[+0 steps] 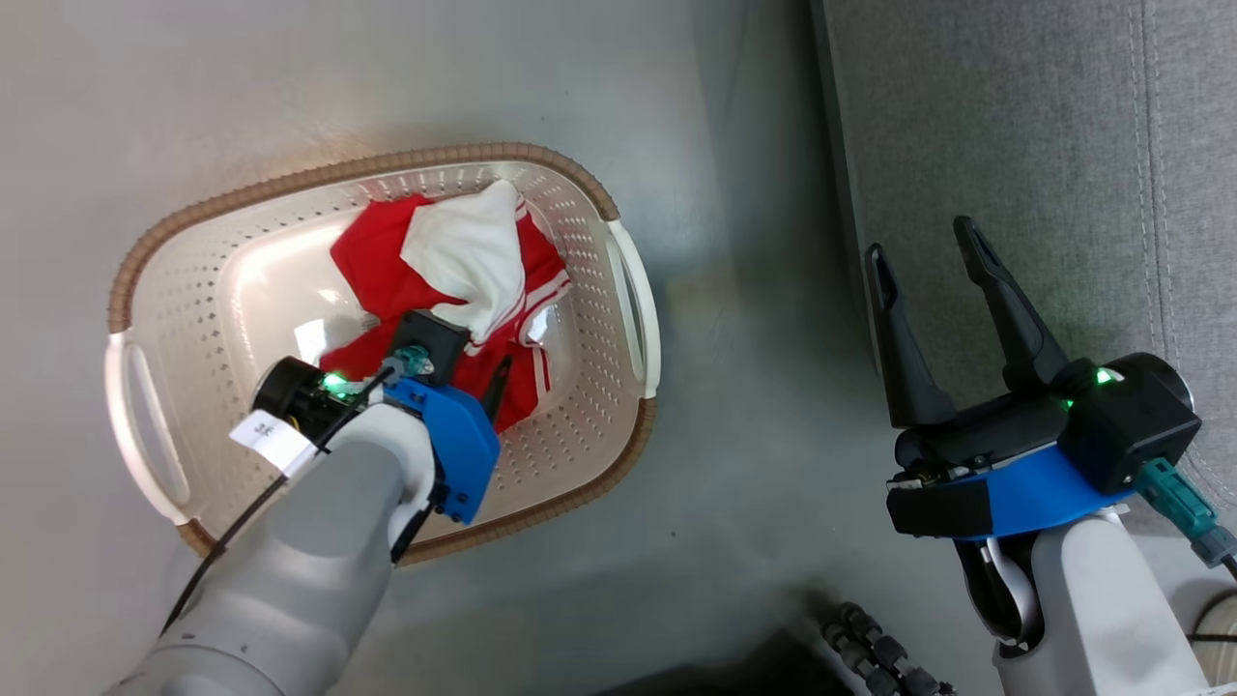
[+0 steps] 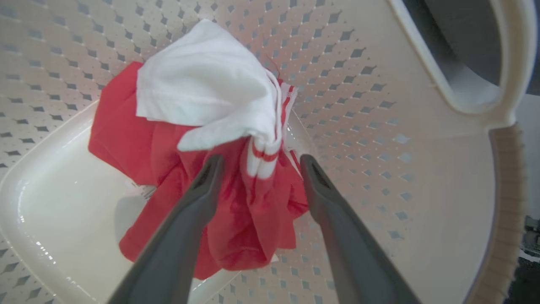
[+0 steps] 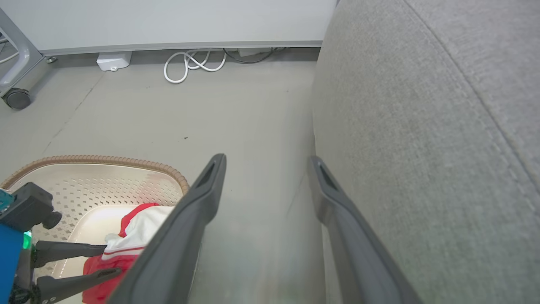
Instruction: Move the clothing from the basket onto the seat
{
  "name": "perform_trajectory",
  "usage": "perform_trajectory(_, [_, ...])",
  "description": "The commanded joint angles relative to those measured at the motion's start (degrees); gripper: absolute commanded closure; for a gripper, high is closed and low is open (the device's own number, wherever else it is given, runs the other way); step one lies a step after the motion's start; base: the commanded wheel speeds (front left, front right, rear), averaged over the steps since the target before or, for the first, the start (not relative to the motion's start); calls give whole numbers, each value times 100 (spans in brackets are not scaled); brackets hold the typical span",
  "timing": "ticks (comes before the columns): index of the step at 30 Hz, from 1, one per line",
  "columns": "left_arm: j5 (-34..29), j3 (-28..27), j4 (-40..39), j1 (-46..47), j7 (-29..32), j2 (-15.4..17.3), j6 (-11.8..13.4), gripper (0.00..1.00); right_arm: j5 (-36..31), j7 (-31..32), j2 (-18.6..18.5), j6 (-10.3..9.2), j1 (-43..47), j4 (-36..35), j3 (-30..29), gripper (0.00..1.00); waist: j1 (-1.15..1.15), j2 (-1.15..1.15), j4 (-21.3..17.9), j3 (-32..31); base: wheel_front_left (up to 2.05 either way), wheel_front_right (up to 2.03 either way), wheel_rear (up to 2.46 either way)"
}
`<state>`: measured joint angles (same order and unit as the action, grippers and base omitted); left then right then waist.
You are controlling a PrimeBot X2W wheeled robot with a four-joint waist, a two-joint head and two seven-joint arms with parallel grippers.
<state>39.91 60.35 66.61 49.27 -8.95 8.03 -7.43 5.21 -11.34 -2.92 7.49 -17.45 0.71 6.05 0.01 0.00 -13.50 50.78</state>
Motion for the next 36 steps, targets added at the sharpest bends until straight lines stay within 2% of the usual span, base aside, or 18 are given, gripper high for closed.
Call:
perform_trajectory(1, [35,23,144,189,17,42,-3,0,23,-48,5,1,-88,-35,13,0,-1,0,-52,108,0,0,0])
perform_trajectory(13, [136,-27,639,432,83,-118,171,0,104,-104,5,1,-112,-21,148,0,-1,0,-113,329,0,0,0])
perform_trajectory(14, [102,5,650,441,86,-121,189,25,102,-102,5,1,-109,-19,150,0,-1,0,-114,330,0,0,0])
perform_trajectory(15, [94,27,658,449,92,-125,190,56,107,-100,5,1,-104,-19,145,0,-1,0,-108,329,0,0,0])
perform_trajectory(16, [99,36,667,453,98,-135,194,100,112,-102,5,1,-100,-20,137,0,-1,0,-103,329,0,0,0])
perform_trajectory(29, [194,64,703,376,-100,-243,118,100,98,-90,5,1,-128,52,167,0,-1,0,-31,162,0,0,0])
perform_trajectory(36, [354,23,711,126,-275,-107,24,100,55,-83,4,1,-160,215,215,0,-1,0,76,-233,0,0,0])
